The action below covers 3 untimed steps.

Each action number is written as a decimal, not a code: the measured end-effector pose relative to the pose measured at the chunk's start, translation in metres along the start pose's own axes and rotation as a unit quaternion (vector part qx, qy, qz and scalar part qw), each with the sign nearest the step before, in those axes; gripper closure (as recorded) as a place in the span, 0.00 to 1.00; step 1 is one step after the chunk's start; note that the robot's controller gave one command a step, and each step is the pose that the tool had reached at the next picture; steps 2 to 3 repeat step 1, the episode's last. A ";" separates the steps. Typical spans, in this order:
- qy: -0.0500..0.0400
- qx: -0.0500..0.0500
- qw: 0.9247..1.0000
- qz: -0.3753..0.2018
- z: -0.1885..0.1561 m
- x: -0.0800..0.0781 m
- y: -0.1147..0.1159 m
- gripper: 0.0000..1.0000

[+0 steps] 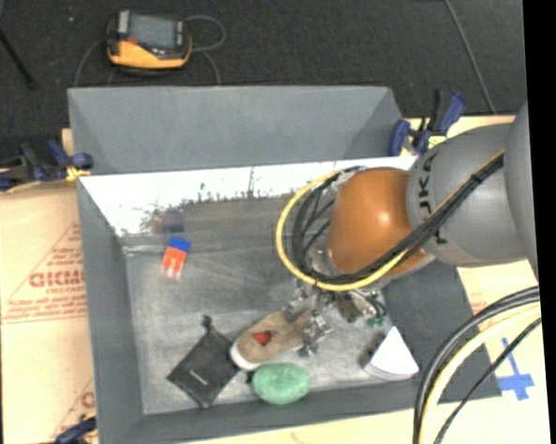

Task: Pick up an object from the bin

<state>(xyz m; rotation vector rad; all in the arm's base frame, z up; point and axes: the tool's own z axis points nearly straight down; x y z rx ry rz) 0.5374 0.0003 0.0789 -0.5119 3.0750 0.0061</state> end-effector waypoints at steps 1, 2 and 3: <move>0.000 0.000 1.000 0.000 0.000 0.000 0.000 1.00; 0.000 0.000 1.000 0.000 0.000 0.000 0.000 1.00; 0.000 0.000 1.000 0.000 0.000 0.000 0.000 1.00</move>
Offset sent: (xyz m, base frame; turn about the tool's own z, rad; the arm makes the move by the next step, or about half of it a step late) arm 0.0066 -0.0033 0.1434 -0.0724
